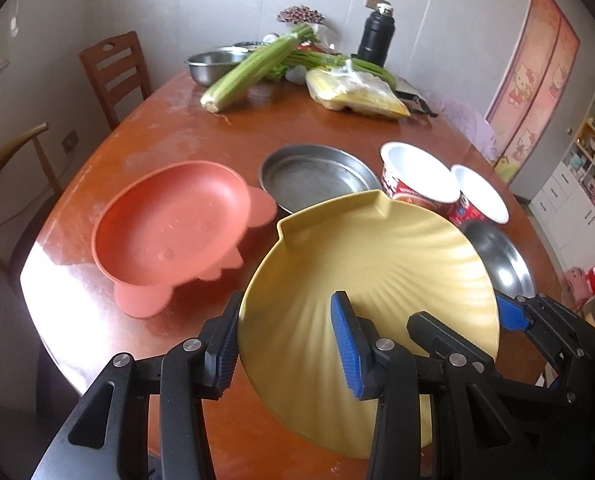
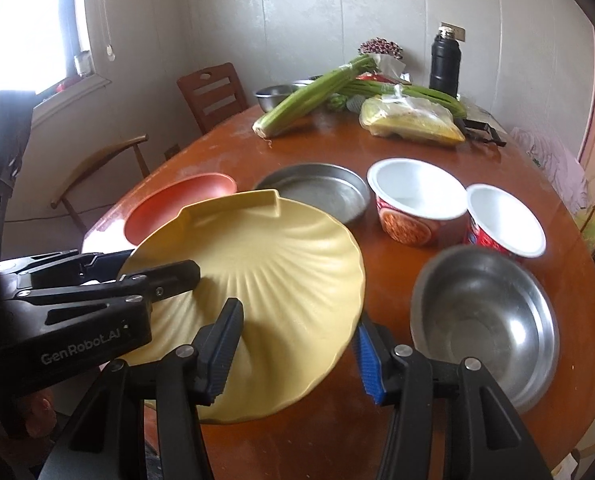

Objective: Organize plates and bowls
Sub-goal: 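Grasp the yellow shell plate rim with the left tool and lift it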

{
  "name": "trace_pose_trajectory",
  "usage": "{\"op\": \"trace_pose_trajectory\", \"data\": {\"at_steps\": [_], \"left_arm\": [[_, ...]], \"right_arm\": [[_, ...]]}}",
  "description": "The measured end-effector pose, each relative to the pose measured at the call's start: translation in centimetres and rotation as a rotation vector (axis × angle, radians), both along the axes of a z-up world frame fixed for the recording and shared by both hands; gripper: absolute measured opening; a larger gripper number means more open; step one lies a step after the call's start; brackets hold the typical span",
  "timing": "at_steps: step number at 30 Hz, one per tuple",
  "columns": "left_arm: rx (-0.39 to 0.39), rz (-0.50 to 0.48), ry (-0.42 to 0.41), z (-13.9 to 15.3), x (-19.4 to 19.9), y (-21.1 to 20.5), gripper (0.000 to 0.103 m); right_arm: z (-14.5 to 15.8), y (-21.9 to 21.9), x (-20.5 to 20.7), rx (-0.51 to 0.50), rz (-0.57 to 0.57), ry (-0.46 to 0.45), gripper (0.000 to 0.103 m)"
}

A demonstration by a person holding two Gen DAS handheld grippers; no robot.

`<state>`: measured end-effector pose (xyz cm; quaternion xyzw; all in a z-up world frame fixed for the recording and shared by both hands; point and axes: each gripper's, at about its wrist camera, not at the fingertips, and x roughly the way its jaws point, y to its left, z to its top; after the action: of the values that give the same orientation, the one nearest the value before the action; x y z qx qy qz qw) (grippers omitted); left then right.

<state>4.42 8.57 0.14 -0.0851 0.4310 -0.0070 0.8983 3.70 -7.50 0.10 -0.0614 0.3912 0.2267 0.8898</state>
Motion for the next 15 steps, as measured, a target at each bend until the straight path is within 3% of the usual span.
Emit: {"op": "trace_pose_trajectory", "data": {"at_steps": [15], "left_arm": [[0.0,0.071,-0.073,3.7,0.4,4.3,0.044]], "right_arm": [[3.1,4.2,2.3,0.029,0.096,-0.04,0.053]]}}
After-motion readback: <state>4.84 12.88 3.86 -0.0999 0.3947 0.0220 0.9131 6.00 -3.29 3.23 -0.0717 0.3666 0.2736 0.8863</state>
